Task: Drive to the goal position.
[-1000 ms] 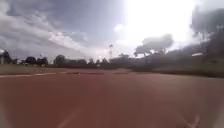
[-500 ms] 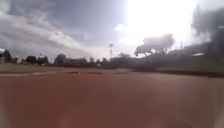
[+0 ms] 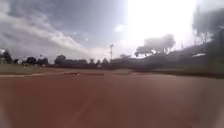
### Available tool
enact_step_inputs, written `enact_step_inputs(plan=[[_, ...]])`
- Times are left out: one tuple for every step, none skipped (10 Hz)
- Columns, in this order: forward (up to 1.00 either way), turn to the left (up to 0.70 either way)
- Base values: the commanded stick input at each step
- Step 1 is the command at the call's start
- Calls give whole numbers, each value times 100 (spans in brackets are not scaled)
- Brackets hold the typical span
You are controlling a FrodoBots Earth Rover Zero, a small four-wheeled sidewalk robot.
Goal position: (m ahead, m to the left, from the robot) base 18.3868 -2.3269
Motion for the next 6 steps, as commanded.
enact_step_inputs(plan=[[70, 0], [70, 0], [70, 0], [70, 0], [70, 0], [70, 0]])
